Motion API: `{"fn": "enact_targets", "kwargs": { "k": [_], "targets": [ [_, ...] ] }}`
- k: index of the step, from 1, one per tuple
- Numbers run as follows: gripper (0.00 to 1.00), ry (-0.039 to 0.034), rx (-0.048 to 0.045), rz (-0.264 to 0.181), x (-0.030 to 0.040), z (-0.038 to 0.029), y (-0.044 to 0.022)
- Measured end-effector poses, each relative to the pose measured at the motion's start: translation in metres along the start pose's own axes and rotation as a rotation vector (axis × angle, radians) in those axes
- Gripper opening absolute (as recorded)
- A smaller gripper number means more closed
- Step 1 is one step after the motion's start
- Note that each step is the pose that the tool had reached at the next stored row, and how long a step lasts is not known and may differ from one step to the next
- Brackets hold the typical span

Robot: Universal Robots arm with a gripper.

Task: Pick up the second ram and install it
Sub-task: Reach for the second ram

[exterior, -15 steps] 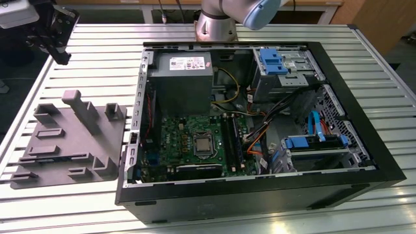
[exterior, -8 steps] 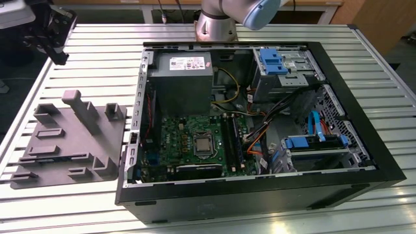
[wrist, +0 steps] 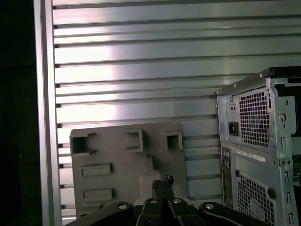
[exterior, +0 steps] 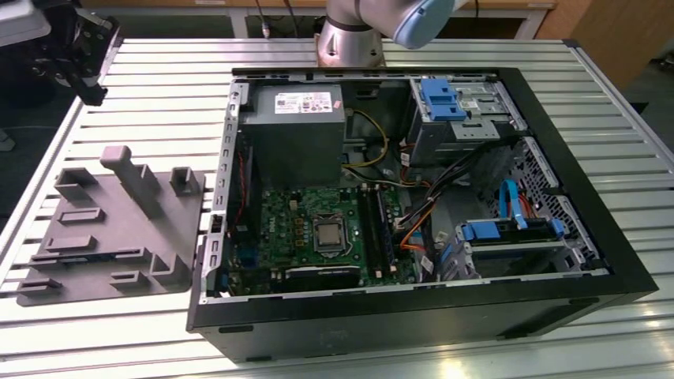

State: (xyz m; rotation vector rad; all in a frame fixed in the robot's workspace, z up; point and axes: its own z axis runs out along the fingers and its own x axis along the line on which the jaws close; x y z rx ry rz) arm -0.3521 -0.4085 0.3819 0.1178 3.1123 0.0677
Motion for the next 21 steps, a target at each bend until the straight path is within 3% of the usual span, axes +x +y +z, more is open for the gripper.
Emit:
{"fn": "enact_targets", "kwargs": {
  "k": [21],
  "targets": [
    [0.11, 0.0000, 0.0000, 0.000, 0.0140, 0.0003, -0.0029]
  ]
}}
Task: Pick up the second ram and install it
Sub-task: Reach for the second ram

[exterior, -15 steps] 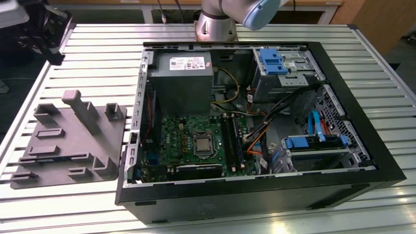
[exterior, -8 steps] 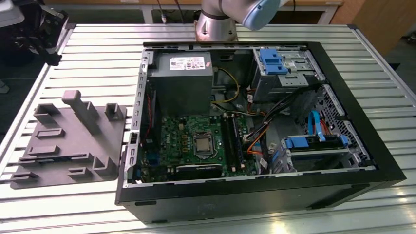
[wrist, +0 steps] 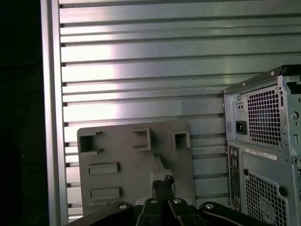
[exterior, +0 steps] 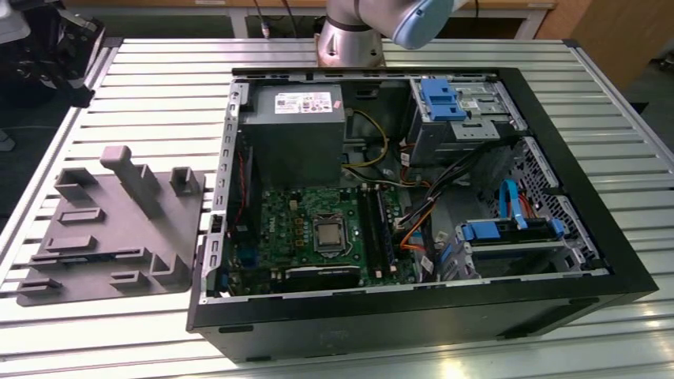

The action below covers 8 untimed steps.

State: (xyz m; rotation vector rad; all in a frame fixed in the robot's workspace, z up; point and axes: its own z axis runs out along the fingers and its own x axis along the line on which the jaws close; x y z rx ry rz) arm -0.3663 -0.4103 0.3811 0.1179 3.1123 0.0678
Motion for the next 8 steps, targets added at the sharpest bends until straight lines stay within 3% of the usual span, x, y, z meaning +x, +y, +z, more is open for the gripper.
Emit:
{"fn": "enact_targets", "kwargs": {
  "k": [8],
  "targets": [
    [0.11, 0.0000, 0.0000, 0.000, 0.0042, 0.0010, -0.0041]
  ]
}}
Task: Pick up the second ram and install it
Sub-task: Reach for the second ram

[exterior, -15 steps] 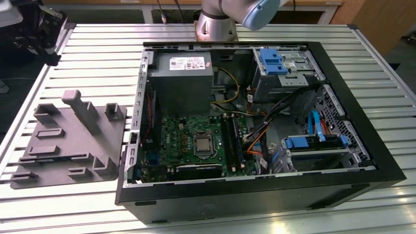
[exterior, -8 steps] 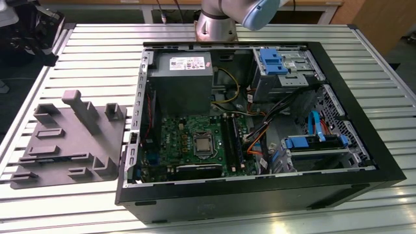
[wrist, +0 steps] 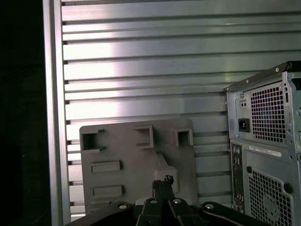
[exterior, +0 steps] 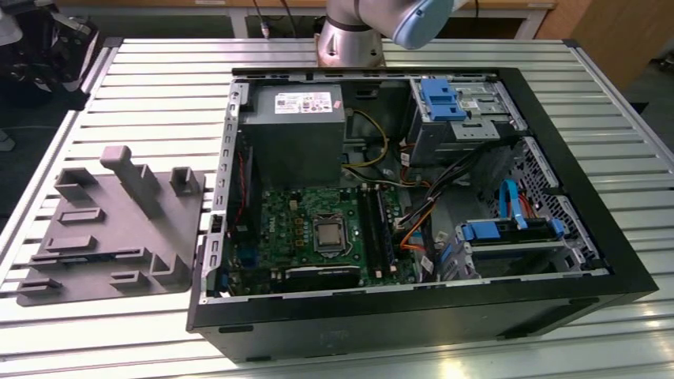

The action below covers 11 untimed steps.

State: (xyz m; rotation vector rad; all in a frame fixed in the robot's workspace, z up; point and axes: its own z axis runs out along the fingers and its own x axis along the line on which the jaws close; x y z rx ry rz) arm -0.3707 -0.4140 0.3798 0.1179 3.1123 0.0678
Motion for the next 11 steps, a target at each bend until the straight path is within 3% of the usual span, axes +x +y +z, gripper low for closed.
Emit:
{"fn": "enact_targets", "kwargs": {
  "k": [11],
  "targets": [
    [0.11, 0.0000, 0.0001, 0.000, 0.0010, 0.0018, -0.0068]
  ]
}}
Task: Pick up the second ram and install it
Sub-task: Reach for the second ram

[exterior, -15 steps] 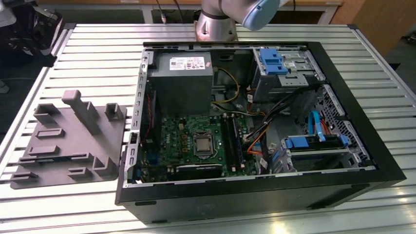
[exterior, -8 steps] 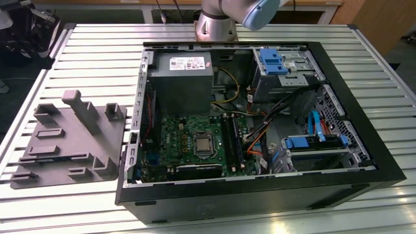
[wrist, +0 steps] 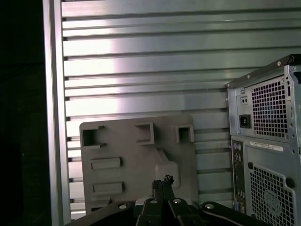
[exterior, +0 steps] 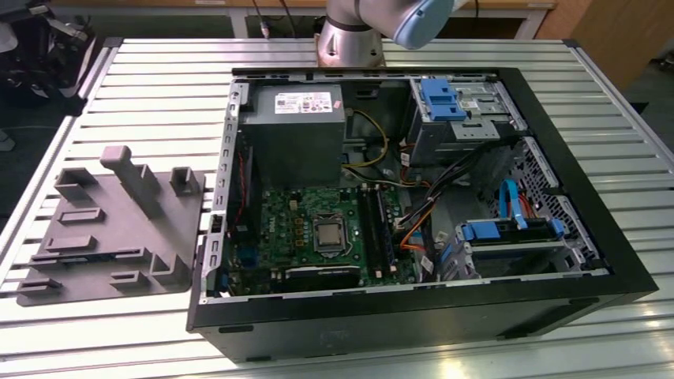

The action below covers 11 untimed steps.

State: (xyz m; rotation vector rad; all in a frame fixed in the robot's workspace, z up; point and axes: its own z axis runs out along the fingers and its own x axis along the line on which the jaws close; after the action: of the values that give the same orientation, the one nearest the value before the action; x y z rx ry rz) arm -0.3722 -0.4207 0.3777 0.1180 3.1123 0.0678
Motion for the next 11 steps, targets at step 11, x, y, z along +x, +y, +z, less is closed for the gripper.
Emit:
{"fn": "enact_targets", "kwargs": {
  "k": [11],
  "targets": [
    [0.11, 0.0000, -0.0001, 0.000, 0.0009, 0.0015, -0.0047]
  ]
}}
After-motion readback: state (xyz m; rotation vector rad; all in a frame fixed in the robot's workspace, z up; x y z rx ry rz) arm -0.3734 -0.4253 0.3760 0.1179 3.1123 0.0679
